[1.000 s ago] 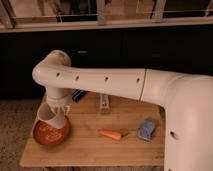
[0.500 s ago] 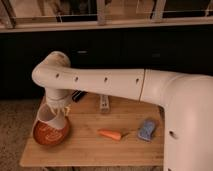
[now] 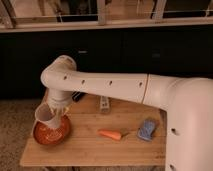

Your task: Place the ceramic cup in the ceramic bowl

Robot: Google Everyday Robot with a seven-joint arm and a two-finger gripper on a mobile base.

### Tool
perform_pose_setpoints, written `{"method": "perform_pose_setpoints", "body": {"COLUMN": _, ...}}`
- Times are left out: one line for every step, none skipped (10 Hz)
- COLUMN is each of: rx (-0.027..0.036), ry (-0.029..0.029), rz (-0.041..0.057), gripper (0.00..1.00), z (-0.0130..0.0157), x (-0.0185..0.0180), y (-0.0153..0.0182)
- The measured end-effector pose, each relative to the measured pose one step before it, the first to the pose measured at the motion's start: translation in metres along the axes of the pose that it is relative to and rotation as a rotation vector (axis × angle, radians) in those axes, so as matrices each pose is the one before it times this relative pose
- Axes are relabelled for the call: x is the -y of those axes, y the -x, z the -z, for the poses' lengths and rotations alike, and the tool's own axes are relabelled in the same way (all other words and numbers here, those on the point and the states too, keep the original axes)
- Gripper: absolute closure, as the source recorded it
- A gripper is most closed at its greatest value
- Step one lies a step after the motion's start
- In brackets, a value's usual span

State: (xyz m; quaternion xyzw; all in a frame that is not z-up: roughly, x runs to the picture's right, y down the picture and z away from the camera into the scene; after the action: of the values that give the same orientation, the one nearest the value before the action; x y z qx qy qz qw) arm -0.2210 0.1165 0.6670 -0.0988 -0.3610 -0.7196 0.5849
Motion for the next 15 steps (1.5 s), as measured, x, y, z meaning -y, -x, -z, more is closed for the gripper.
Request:
{"method": "perform_pose_setpoints", "body": {"rx": -0.00737, "ry": -0.00603, "rz": 0.03698, "gripper": 1.0, "z": -0.01102, "x": 0.00714, "y": -0.00647}}
{"method": "perform_pose_setpoints", "body": {"rx": -0.00097, "ry": -0.00104, "rz": 0.02379, "gripper": 1.0, "z": -0.00752, "x": 0.00445, "y": -0.0038}}
{"method": "perform_pose_setpoints", "body": {"rx": 0.00168, "ry": 0.00321, "rz": 0.02858, "gripper": 1.0, "z": -0.0078, "x": 0.00505, "y": -0.00482}}
{"method": "perform_pose_setpoints", "body": {"rx": 0.0012, "ry": 0.01495, "rz": 0.03852, "gripper": 1.0, "z": -0.01338, "x": 0.00659, "y": -0.00719}}
{"method": "perform_pose_setpoints", "body": {"rx": 0.00147, "ry": 0.0085, "rz": 0.03107, "gripper": 0.96, "z": -0.00997, "x": 0.00487, "y": -0.00418}}
{"method": "perform_pose_setpoints", "body": {"rx": -0.00198, "ry": 0.00641, "rz": 0.02002, "gripper": 0.9, "z": -0.00454, "x": 0.00004, "y": -0.00258}}
{"method": "perform_pose_setpoints", "body": {"rx": 0.00152, "ry": 0.00701, "rz": 0.01863, "gripper": 0.81, "z": -0.00445, "x": -0.00128, "y": -0.00163}}
{"method": "perform_pose_setpoints", "body": {"rx": 0.00576, "ry": 0.00828, "rz": 0.02251, "gripper": 0.71, "z": -0.00588, "x": 0.00187, "y": -0.00122}}
{"method": "perform_pose_setpoints", "body": {"rx": 0.01119, "ry": 0.0193, "rz": 0.02244, "gripper": 0.57, "z": -0.00818, "x": 0.00087, "y": -0.002}}
{"method": "perform_pose_setpoints", "body": {"rx": 0.00452, "ry": 0.00957, "rz": 0.00689, "gripper": 0.52, "z": -0.00327, "x": -0.00039, "y": -0.00099}}
{"method": "perform_pose_setpoints", "body": {"rx": 0.01725, "ry": 0.01818, "rz": 0.00794, "gripper": 0.37, "z": -0.00906, "x": -0.00362, "y": -0.00112}}
{"method": "perform_pose_setpoints", "body": {"rx": 0.00717, "ry": 0.00575, "rz": 0.0032, "gripper": 0.29, "z": -0.00332, "x": -0.00178, "y": -0.00048}}
{"method": "perform_pose_setpoints", "body": {"rx": 0.00903, "ry": 0.00532, "rz": 0.00397, "gripper": 0.23, "z": -0.00382, "x": -0.00266, "y": 0.00044}}
{"method": "perform_pose_setpoints", "body": {"rx": 0.0104, "ry": 0.00542, "rz": 0.00362, "gripper": 0.2, "z": -0.00459, "x": -0.00344, "y": 0.00044}}
{"method": "perform_pose_setpoints", "body": {"rx": 0.00916, "ry": 0.00135, "rz": -0.00049, "gripper": 0.2, "z": -0.00371, "x": -0.0036, "y": 0.00038}}
